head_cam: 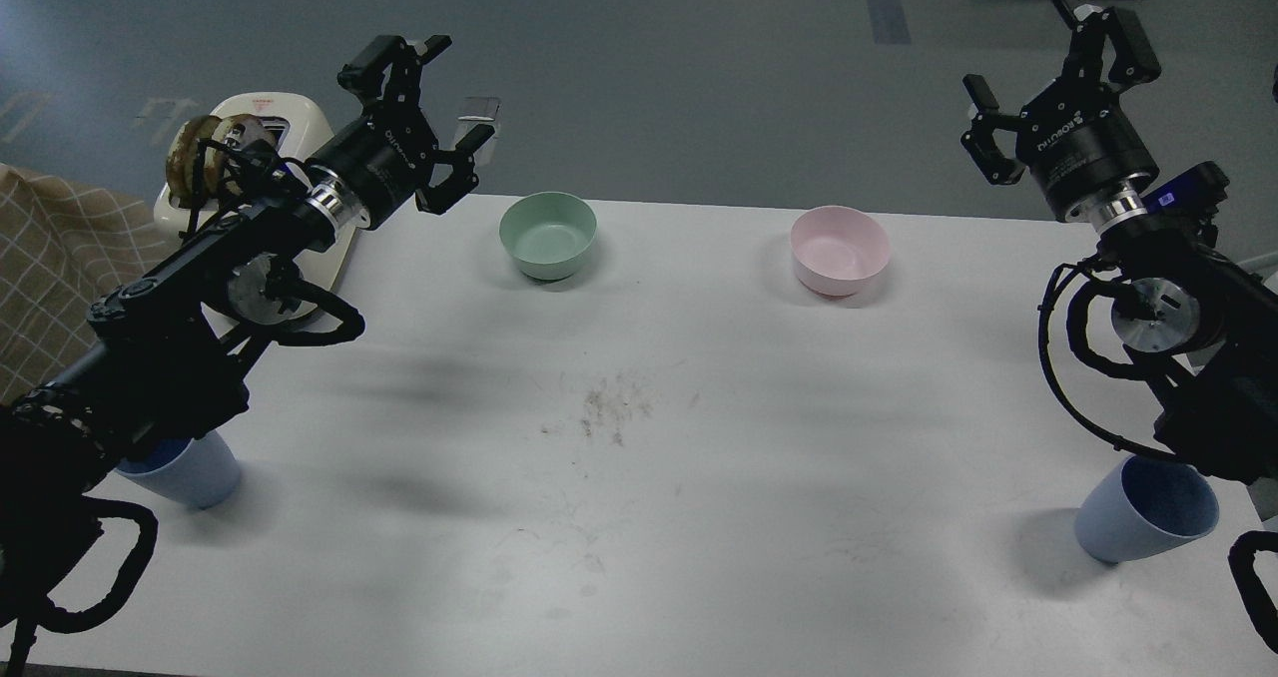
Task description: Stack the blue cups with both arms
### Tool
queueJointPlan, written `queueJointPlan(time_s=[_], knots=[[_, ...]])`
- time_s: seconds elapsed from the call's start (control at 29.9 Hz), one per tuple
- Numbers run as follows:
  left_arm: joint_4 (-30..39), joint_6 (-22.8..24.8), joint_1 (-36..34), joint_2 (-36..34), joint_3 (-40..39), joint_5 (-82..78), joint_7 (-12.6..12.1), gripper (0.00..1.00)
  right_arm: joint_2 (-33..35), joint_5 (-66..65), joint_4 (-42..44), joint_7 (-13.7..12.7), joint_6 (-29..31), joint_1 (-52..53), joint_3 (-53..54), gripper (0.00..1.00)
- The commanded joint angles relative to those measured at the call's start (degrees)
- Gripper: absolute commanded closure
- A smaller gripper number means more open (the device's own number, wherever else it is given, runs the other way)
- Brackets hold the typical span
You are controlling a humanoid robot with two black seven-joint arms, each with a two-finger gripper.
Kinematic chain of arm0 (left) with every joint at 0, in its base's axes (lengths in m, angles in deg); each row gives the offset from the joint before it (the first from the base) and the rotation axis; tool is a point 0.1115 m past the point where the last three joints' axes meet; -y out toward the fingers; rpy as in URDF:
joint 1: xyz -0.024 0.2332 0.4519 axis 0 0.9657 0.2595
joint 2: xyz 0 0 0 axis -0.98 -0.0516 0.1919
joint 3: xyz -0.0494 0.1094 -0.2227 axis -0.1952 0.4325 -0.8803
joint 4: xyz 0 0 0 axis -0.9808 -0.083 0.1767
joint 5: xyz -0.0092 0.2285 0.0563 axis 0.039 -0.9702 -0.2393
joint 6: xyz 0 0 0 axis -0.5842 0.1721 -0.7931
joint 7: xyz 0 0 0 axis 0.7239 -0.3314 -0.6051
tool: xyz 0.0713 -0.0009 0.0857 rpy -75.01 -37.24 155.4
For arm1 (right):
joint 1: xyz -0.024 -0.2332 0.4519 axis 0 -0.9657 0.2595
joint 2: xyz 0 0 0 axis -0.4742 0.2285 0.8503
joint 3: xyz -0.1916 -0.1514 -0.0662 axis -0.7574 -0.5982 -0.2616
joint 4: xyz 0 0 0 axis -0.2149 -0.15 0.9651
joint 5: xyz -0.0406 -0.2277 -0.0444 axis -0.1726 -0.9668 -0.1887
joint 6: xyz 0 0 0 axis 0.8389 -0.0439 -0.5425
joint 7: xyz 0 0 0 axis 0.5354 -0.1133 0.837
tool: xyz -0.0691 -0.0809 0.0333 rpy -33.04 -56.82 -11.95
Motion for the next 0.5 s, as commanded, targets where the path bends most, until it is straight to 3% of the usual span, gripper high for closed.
queueJointPlan(time_s=[0.0,0.47], knots=[[-0.06,0.0,0.38,1.33,0.2,0.03,0.45,0.02,-0.83,0.06,1.44,0.0,-0.01,-0.11,-1.4,0.0],[-2.17,0.0,0.3,0.72,-0.5,0.29,1.59,0.02,-1.8,0.15,2.14,0.0,-0.01,0.77,-1.49,0.0]])
